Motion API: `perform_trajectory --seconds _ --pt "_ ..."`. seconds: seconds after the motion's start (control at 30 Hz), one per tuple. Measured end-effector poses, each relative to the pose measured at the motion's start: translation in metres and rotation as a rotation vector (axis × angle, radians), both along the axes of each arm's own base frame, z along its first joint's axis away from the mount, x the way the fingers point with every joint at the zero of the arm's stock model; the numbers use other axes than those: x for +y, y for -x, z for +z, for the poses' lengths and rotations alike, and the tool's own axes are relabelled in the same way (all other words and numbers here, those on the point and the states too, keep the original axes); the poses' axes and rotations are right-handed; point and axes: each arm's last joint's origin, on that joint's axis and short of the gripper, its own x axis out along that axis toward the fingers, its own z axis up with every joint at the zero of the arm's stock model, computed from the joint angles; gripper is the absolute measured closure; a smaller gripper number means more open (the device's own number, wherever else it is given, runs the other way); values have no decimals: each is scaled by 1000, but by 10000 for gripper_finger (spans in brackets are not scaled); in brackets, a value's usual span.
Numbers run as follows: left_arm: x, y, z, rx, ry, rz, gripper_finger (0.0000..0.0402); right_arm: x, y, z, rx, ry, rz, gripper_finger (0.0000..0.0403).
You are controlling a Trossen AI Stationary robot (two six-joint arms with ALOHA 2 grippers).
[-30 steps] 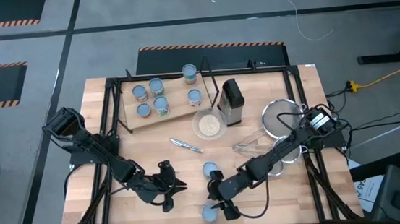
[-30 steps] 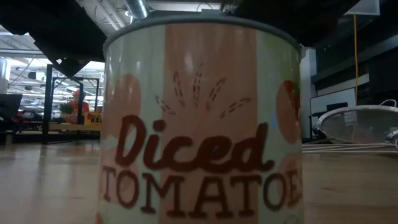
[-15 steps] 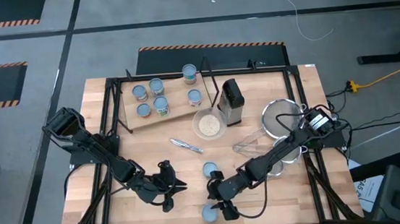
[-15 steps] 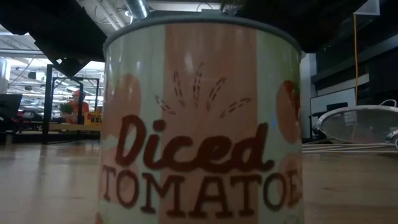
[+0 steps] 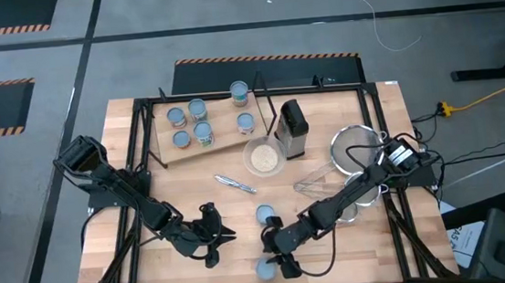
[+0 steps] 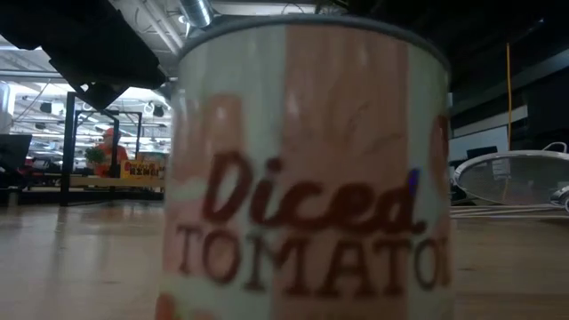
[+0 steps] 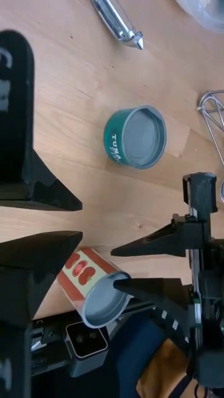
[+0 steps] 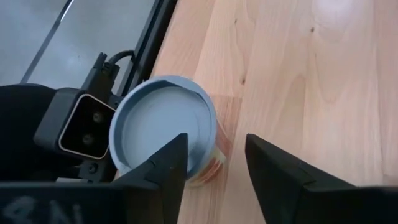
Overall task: Pick and place cans onto a shelf
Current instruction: Put the light red can on the shelf
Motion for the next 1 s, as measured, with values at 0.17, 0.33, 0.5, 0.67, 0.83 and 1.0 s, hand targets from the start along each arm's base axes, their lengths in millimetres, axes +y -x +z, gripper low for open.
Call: perform_trajectory --seconds 0.17,0.33,0.5,0.67,0.83,1.0 --pt "0 0 0 0 0 0 347 0 0 0 4 0 -2 276" --pt "0 0 0 0 0 0 347 0 0 0 4 0 -2 317" --pt "0 0 0 0 0 0 347 0 0 0 3 0 -3 357" --pt "0 0 0 0 0 0 347 0 0 0 2 3 -3 389" --pt "0 0 0 0 0 1 347 0 0 0 1 4 -1 393" --pt "0 0 0 0 0 1 347 1 -2 4 -8 25 23 393"
